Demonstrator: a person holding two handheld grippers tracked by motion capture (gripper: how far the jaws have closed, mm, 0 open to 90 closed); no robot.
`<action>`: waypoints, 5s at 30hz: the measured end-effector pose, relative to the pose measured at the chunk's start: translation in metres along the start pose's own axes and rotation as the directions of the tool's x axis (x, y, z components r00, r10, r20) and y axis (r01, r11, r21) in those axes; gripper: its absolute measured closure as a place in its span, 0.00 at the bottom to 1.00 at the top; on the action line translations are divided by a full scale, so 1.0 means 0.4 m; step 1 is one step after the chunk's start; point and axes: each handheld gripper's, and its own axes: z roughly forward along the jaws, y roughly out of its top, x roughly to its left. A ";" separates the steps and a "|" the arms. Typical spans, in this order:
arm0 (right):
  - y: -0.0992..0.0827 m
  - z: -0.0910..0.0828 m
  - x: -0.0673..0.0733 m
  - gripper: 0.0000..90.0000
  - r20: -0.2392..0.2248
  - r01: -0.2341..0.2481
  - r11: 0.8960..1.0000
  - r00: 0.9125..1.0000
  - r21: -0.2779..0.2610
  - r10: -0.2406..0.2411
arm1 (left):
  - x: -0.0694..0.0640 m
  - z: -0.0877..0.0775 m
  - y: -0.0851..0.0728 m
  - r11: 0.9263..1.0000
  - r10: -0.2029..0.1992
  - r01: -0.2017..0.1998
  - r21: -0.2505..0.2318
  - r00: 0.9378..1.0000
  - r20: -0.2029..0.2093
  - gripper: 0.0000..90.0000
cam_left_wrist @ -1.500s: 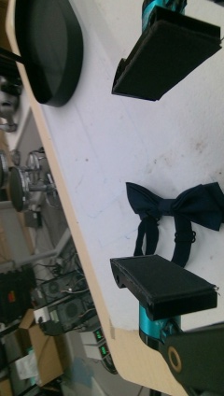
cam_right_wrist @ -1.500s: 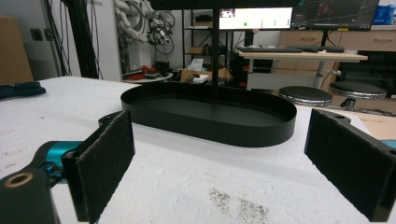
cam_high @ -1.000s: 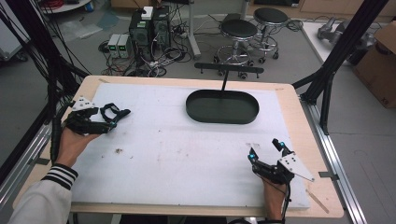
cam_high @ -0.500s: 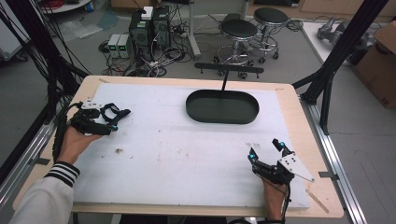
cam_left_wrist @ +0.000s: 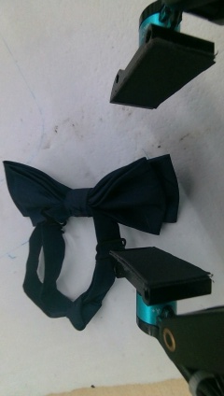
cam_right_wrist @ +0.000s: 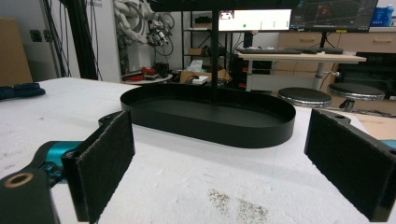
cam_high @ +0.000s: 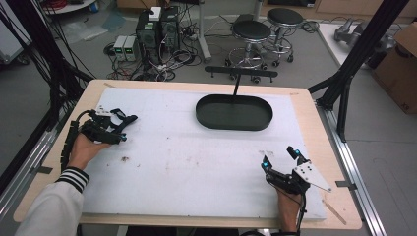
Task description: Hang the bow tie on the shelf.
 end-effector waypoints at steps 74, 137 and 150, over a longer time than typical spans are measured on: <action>0.000 -0.001 0.000 0.08 0.006 -0.007 1.000 1.000 -0.004 0.007 | 0.034 -0.034 -0.033 0.951 -0.139 0.129 -0.283 0.990 -0.018 0.91; -0.001 -0.001 -0.002 0.08 0.000 -0.011 1.000 1.000 -0.005 0.011 | -0.173 -0.142 0.300 0.838 0.036 0.067 -0.541 0.983 0.178 0.93; -0.001 -0.002 -0.001 0.08 0.000 -0.013 1.000 1.000 -0.005 0.013 | -0.229 -0.125 0.359 0.818 0.062 0.098 -0.566 0.965 0.256 0.93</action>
